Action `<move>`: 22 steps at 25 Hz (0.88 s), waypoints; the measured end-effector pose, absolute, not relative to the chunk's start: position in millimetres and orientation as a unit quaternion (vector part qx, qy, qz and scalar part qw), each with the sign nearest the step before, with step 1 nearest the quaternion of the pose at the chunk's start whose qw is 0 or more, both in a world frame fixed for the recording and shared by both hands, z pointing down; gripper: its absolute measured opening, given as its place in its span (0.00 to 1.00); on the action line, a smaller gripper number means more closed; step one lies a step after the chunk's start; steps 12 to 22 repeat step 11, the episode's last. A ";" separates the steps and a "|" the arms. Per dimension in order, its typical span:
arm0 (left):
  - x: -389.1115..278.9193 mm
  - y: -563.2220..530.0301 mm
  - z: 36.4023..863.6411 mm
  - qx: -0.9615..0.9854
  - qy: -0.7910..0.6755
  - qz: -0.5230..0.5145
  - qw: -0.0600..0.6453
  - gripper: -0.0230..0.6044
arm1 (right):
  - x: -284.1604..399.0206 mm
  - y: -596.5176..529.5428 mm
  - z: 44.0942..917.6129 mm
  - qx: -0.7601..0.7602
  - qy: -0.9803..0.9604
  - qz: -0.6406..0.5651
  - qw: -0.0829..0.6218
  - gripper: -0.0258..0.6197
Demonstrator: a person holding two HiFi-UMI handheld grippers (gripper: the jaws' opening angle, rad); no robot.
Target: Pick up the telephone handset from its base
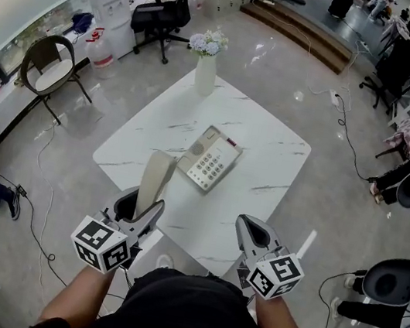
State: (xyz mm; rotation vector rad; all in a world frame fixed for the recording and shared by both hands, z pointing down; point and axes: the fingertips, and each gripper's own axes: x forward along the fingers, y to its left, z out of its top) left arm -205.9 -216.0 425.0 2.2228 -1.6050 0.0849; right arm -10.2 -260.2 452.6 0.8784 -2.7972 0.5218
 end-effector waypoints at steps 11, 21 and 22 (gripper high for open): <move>-203.8 -219.3 424.6 0.795 -0.574 0.036 0.194 0.38 | -8.4 -260.3 454.9 0.294 -0.936 0.179 0.079 0.04; -203.8 -219.3 424.6 0.795 -0.574 0.036 0.194 0.38 | -8.4 -260.3 454.9 0.294 -0.936 0.179 0.079 0.04; -203.8 -219.3 424.6 0.795 -0.574 0.036 0.194 0.38 | -8.4 -260.3 454.9 0.294 -0.936 0.179 0.079 0.04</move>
